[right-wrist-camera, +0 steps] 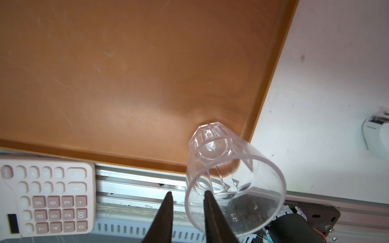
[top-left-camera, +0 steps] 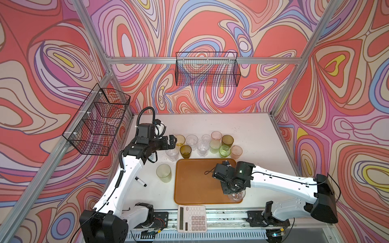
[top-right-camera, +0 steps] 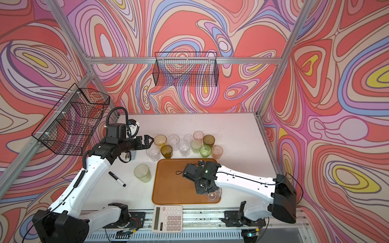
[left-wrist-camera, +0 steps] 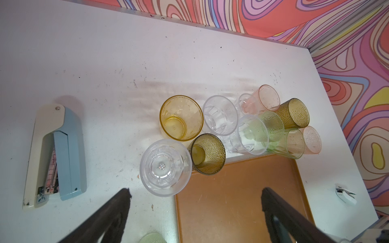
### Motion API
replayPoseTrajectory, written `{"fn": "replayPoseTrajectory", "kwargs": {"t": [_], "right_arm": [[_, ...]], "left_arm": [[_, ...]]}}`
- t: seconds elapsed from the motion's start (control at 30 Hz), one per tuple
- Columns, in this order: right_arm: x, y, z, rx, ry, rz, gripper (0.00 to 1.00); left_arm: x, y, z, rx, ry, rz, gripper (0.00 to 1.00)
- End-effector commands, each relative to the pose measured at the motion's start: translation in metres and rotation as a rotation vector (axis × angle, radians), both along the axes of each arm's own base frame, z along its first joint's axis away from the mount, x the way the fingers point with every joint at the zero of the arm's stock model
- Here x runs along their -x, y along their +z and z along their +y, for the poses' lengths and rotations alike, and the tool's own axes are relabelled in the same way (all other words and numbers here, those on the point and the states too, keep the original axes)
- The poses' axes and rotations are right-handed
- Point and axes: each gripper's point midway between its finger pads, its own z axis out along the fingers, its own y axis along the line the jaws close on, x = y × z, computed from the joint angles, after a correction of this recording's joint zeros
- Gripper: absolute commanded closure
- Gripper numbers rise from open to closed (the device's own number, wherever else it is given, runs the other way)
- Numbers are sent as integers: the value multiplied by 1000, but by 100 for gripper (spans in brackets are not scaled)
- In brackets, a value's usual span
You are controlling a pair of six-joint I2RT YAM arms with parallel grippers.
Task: Place the glasses into the tray
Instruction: 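Carry the clear cup with the right gripper to the tray's near corner, then open the right gripper and move it back toward the cup cluster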
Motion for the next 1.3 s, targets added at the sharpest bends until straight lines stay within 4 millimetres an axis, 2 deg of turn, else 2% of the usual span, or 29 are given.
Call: {"fn": "replayPoseTrajectory", "kwargs": {"t": [0.0, 0.3, 0.47, 0.77, 1.0, 1.27], "right_arm": [[-11, 14, -2, 19, 17, -56, 73], [-41, 31, -1, -7, 64, -85, 68], [-55, 31, 2, -16, 107, -87, 68], [-100, 38, -1, -38, 125, -166, 66], [-130, 37, -8, -57, 116, -191, 63], [-150, 26, -9, -77, 123, -169, 61]], "left_arm": [[2, -2, -1, 1, -2, 20, 0], [1, -5, 0, -6, -4, 34, 0], [1, -4, -1, -7, -8, 32, 0], [2, -4, -2, -3, -13, 32, 0], [3, -4, -5, 5, -30, 38, 0], [8, -2, -17, 18, -122, 58, 0]]}}
